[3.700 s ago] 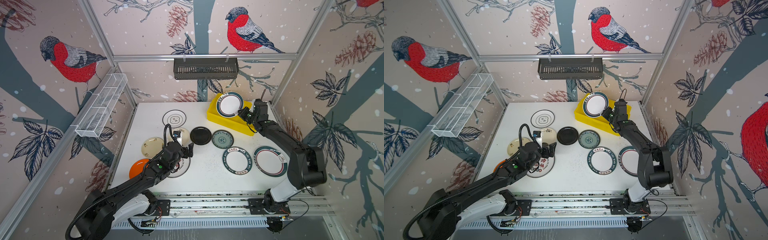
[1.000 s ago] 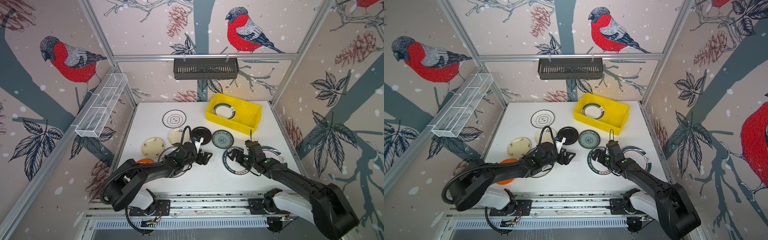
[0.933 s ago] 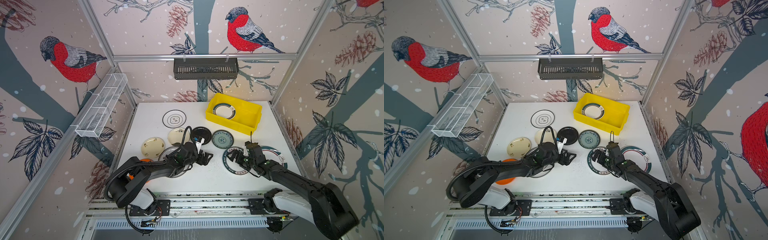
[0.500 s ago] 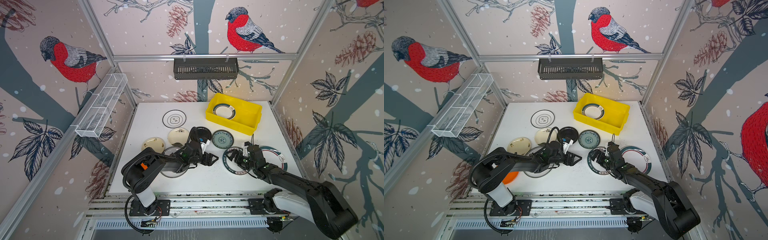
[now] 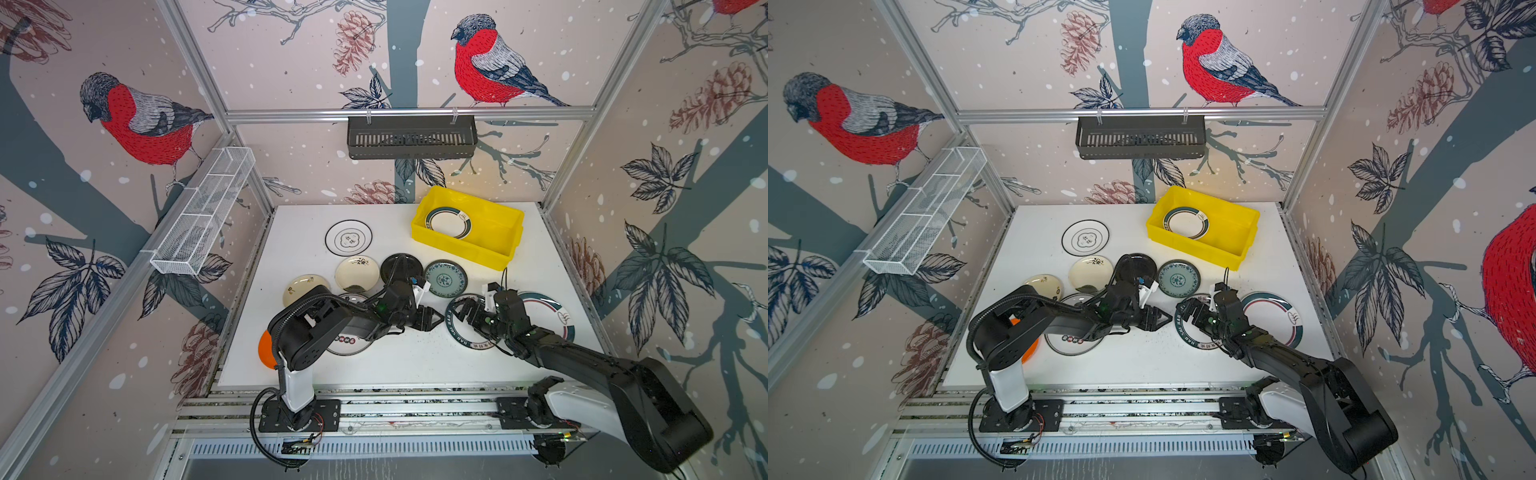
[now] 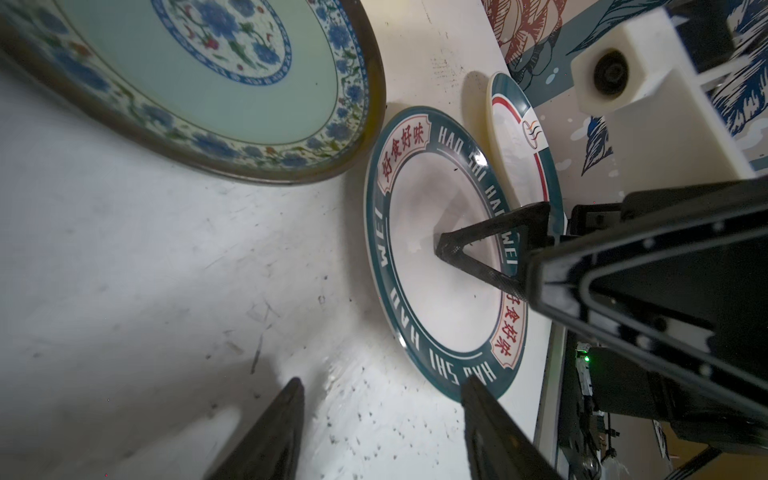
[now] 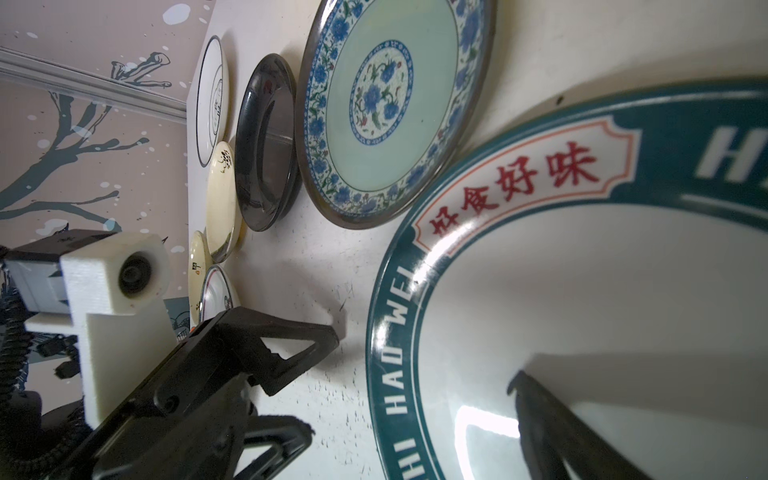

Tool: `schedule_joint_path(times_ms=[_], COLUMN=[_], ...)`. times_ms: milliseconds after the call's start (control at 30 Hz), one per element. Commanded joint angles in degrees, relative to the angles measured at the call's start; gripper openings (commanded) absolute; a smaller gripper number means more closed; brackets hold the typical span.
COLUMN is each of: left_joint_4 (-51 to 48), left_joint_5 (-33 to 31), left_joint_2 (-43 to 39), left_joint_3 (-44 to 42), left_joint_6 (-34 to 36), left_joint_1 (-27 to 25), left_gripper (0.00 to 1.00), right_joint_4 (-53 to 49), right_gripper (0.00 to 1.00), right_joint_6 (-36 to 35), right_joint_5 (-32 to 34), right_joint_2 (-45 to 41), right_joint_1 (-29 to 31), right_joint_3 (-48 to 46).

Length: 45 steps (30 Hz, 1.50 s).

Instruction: Place the plates into the plastic bin on the countertop

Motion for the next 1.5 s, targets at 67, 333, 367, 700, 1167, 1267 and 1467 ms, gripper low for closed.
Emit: schedule_joint_path(times_ms=[67, 333, 367, 700, 1167, 1267, 1467], left_joint_4=[5.42, 6.97, 6.75, 5.37, 1.69, 0.66, -0.71], left_joint_5=[-1.2, -2.66, -2.77, -1.97, -2.84, -3.13, -3.65], left_joint_2=[2.16, 4.11, 4.42, 7.43, 9.96, 10.22, 10.39], left_joint_3=[0.83, 2.55, 2.82, 5.97, 9.39, 10.12, 10.84], left_joint_6=[-3.1, -4.72, -4.84, -5.26, -4.06, -3.87, -3.54], left_joint_1=[-0.8, -1.49, -1.49, -2.17, -2.39, -2.39, -2.39], left_gripper=[0.53, 0.52, 0.51, 0.43, 0.19, 0.15, 0.04], right_joint_4=[3.72, 5.4, 5.7, 5.31, 4.63, 4.75, 2.94], right_gripper=[1.0, 1.0, 0.99, 0.99, 0.99, 0.99, 0.99], right_joint_6=[1.75, 2.96, 3.03, 1.85, -1.17, -1.53, -2.96], right_joint_5=[-0.27, -0.26, -0.22, -1.48, -4.6, -5.18, -4.57], right_joint_2=[-1.45, -2.72, -2.95, -2.45, 2.14, 1.79, 0.89], right_joint_1=[0.01, -0.05, -0.05, -0.35, -1.49, -1.53, -1.52], right_joint_3=[-1.53, -2.8, -2.92, -3.23, -2.27, -2.22, -0.93])
